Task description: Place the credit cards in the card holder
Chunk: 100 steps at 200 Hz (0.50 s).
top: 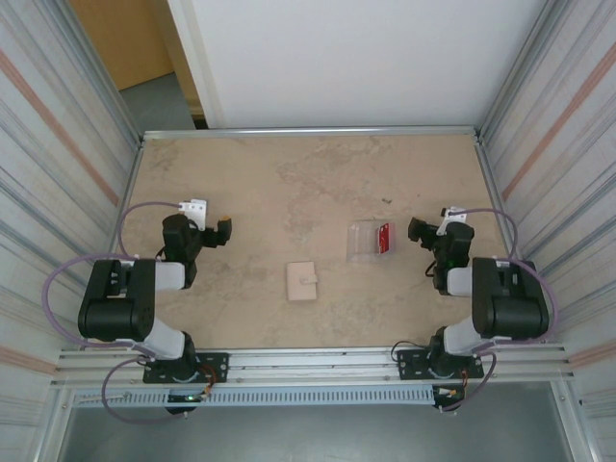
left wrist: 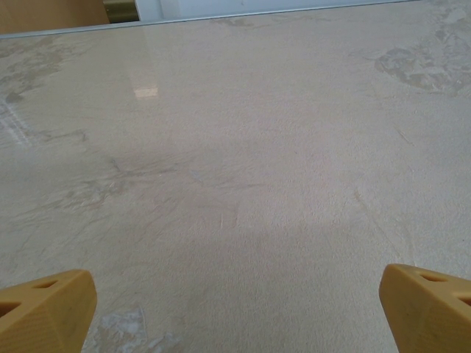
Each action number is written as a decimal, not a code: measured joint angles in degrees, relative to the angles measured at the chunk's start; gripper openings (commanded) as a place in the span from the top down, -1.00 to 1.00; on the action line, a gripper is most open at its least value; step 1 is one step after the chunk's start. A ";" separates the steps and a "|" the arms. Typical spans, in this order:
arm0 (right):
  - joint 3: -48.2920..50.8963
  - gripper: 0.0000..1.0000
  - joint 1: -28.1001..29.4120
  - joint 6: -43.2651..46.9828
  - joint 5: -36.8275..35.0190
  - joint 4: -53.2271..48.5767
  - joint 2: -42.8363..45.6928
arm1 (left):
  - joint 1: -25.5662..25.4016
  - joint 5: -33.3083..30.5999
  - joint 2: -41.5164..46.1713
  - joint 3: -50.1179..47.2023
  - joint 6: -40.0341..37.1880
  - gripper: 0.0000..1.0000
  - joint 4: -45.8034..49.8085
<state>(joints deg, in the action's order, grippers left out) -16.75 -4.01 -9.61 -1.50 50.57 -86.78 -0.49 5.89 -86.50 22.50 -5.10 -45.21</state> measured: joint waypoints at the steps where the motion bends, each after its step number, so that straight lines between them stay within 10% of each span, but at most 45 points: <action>1: -0.02 -0.98 0.17 0.09 -0.07 0.02 -0.17 | 0.00 0.00 0.00 0.00 0.00 -0.97 0.00; 100: -3.39 -0.98 0.92 1.27 -2.12 -0.66 -0.98 | 0.00 -0.02 0.00 0.00 0.00 -0.97 0.02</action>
<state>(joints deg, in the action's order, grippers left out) -20.14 -3.09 -8.34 -3.62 49.91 -87.77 -0.49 5.87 -86.50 22.50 -5.10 -45.19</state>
